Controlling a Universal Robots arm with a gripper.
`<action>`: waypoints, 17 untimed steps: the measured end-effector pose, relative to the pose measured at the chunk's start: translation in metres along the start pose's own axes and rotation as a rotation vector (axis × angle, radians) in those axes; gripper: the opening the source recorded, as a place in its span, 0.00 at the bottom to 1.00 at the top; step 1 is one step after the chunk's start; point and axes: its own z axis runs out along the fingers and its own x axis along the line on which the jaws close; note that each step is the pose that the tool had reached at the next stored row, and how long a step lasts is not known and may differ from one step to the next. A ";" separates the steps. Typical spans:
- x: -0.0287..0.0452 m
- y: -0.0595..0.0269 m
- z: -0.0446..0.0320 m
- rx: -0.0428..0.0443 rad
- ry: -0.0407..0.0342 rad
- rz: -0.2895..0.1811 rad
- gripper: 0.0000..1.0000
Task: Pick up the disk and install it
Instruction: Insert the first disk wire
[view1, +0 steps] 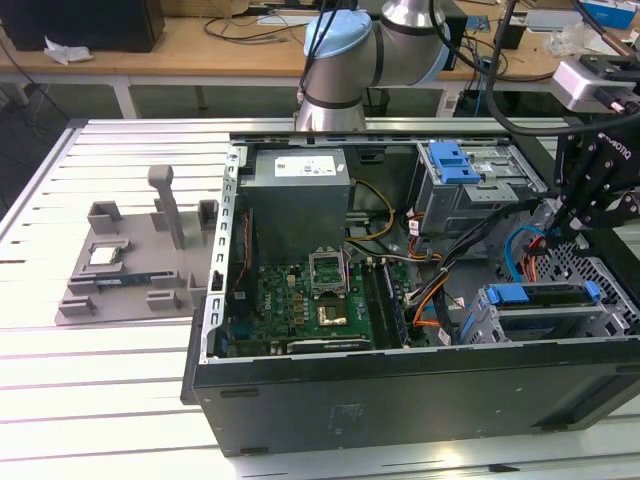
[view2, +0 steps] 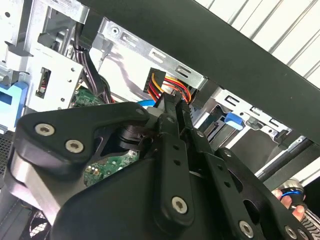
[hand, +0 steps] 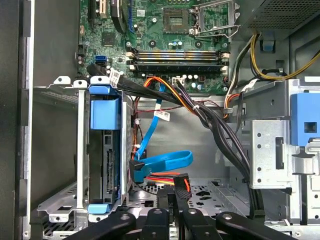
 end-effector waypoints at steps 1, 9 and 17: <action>0.0000 0.0000 0.0000 0.0001 0.0000 0.000 0.17; 0.0160 0.0068 0.0007 0.0003 0.0014 0.000 0.17; 0.0383 0.0078 0.0011 0.0002 0.0233 0.000 0.17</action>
